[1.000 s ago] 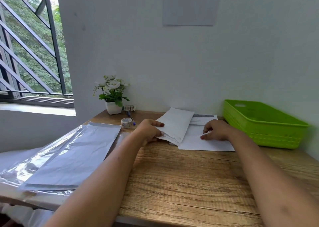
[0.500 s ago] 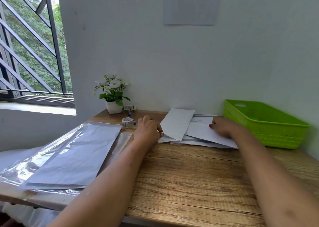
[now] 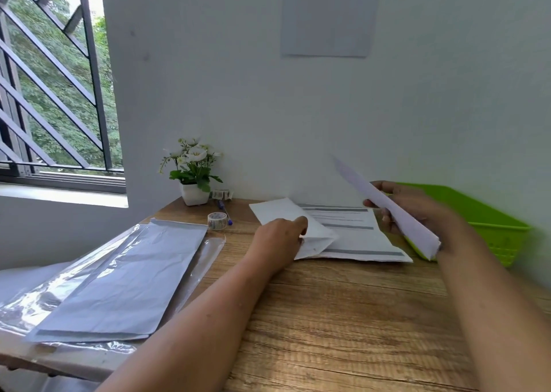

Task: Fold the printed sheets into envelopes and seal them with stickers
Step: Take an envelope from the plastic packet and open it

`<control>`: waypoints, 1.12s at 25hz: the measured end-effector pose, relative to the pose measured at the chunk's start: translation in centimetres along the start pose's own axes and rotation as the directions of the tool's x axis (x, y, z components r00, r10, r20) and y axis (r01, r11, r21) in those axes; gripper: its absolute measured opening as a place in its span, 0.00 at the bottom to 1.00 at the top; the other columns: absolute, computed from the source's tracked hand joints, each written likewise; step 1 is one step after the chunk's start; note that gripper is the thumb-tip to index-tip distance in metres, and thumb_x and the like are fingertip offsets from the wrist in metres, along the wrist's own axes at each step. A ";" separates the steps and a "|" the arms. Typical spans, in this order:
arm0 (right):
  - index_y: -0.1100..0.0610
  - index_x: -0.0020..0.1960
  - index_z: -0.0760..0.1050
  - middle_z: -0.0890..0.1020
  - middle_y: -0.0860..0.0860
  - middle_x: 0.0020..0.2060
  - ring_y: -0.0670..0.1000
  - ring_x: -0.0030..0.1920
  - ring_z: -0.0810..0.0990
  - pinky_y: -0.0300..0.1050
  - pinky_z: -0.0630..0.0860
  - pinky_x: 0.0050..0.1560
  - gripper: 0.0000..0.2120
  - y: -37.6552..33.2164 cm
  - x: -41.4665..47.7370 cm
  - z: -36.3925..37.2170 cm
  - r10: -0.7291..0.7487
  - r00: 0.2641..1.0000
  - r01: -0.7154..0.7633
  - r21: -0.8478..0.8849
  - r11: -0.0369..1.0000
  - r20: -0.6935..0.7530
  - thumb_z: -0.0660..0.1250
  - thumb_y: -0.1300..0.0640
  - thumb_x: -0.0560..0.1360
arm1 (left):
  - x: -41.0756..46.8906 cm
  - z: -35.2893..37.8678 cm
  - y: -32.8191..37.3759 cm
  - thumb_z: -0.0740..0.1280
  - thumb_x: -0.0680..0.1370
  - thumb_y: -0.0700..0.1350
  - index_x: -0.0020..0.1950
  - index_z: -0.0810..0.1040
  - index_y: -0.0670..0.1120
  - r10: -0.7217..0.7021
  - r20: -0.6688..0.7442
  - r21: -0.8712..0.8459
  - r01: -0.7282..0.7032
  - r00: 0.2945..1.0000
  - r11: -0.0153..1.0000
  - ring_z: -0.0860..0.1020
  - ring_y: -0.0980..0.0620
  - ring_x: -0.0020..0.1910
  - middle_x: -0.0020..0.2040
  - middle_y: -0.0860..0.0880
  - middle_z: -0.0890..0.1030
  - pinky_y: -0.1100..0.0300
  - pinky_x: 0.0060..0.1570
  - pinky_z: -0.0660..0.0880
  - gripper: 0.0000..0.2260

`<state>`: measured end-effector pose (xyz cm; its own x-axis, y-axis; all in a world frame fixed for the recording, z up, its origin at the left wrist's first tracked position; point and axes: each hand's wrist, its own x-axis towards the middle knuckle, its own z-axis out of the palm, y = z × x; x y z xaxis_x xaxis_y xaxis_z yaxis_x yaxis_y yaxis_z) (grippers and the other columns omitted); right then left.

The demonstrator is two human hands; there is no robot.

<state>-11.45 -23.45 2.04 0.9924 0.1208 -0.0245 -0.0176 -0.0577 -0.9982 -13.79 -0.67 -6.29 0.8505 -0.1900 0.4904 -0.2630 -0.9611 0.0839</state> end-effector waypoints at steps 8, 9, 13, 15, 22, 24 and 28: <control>0.56 0.54 0.79 0.75 0.52 0.43 0.44 0.26 0.62 0.32 0.60 0.21 0.12 2.7 -0.8 1.4 0.210 0.938 -0.080 -0.416 0.906 0.276 0.58 0.63 0.79 | 0.5 0.3 -0.8 0.65 0.76 0.42 0.53 0.80 0.48 -0.106 0.028 -0.328 0.109 0.994 0.938 0.79 0.53 0.48 0.48 0.50 0.84 0.63 0.46 0.73 0.08; 0.57 0.55 0.79 0.74 0.52 0.42 0.44 0.26 0.62 0.32 0.59 0.20 0.11 2.9 -0.7 1.0 0.226 0.933 -0.095 -0.418 0.904 0.278 0.59 0.63 0.79 | 0.5 0.3 -1.0 0.66 0.76 0.43 0.54 0.81 0.47 -0.115 0.035 -0.350 0.120 0.993 0.929 0.78 0.53 0.46 0.49 0.50 0.83 0.64 0.45 0.71 0.08; 0.59 0.56 0.80 0.73 0.51 0.38 0.44 0.26 0.61 0.31 0.58 0.20 0.11 3.4 -0.2 -0.2 0.229 0.931 -0.100 -0.406 0.909 0.284 0.61 0.63 0.78 | 0.4 0.3 -1.1 0.65 0.77 0.42 0.54 0.82 0.47 -0.086 0.049 -0.339 0.098 0.995 0.936 0.78 0.53 0.47 0.50 0.49 0.83 0.63 0.47 0.72 0.09; 0.60 0.55 0.80 0.73 0.50 0.37 0.44 0.26 0.61 0.31 0.57 0.20 0.11 3.5 0.0 -0.3 0.231 0.931 -0.087 -0.442 0.893 0.284 0.62 0.63 0.78 | 0.4 0.2 -1.0 0.64 0.77 0.41 0.54 0.82 0.47 -0.079 0.037 -0.335 0.087 0.996 0.938 0.78 0.52 0.49 0.50 0.49 0.83 0.61 0.49 0.74 0.09; 0.57 0.52 0.83 0.74 0.54 0.39 0.46 0.28 0.64 0.35 0.61 0.22 0.09 3.4 -0.1 -1.3 0.148 0.971 -0.028 -0.530 0.848 0.186 0.66 0.61 0.76 | 0.2 0.3 -0.4 0.64 0.77 0.43 0.51 0.81 0.48 -0.086 -0.042 -0.352 0.066 0.995 0.934 0.78 0.52 0.48 0.47 0.50 0.83 0.53 0.49 0.77 0.07; 0.57 0.52 0.83 0.80 0.54 0.44 0.45 0.34 0.73 0.30 0.69 0.28 0.08 3.5 -0.1 -0.3 0.008 0.990 0.076 -0.575 0.815 0.143 0.67 0.61 0.76 | 0.2 0.2 -0.1 0.64 0.77 0.44 0.50 0.81 0.49 -0.086 -0.059 -0.376 0.058 0.995 0.925 0.78 0.53 0.48 0.46 0.51 0.83 0.56 0.49 0.76 0.06; 0.56 0.46 0.82 0.82 0.50 0.40 0.44 0.40 0.77 0.31 0.72 0.35 0.03 4.5 0.3 2.5 -0.130 0.990 0.140 -0.506 0.851 0.055 0.69 0.60 0.74 | 0.1 0.1 0.2 0.65 0.77 0.43 0.48 0.81 0.47 -0.075 -0.100 -0.456 0.021 0.992 0.889 0.79 0.55 0.48 0.45 0.52 0.83 0.64 0.45 0.70 0.05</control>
<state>-11.55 -21.22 -2.58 0.9780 0.1818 0.1026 0.1858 -0.5334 -0.8252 -13.68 -0.88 -6.31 0.8181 -0.0960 0.5671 -0.4236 -0.7675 0.4811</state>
